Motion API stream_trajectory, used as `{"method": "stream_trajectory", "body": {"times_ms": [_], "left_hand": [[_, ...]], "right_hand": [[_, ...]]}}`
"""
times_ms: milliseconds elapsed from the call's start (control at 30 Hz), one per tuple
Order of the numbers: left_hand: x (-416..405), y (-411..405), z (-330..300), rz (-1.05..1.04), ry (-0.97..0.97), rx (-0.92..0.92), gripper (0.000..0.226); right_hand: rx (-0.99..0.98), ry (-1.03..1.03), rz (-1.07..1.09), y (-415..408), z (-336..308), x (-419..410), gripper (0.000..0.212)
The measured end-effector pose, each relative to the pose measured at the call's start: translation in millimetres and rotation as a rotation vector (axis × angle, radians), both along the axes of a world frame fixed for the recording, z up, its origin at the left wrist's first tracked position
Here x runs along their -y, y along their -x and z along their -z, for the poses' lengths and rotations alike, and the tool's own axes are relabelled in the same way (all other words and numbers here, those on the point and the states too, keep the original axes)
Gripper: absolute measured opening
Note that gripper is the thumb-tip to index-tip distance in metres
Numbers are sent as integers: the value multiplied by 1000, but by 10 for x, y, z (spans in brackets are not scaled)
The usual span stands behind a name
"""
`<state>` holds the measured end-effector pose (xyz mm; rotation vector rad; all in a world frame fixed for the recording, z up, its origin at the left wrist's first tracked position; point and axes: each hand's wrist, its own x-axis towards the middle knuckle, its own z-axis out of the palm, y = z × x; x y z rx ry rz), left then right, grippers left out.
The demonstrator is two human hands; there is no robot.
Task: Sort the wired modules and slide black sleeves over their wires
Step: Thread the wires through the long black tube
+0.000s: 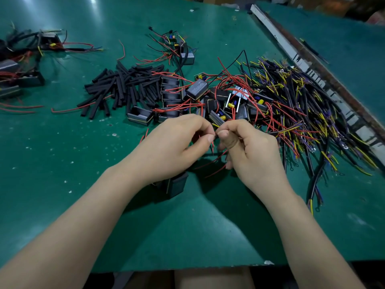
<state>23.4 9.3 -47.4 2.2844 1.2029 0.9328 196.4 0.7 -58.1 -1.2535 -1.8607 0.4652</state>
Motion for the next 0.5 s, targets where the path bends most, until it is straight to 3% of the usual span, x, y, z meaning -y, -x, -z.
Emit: {"method": "stream_trajectory", "body": {"times_ms": [233,500], "left_hand": [[6,-23,-8,-42,44,-37,13],[12,7,-33,-54,-7,2,20]], "right_hand": [[168,-112,105,26,-5,29,24],[-34,-66,56,4,-14,11,20]]}}
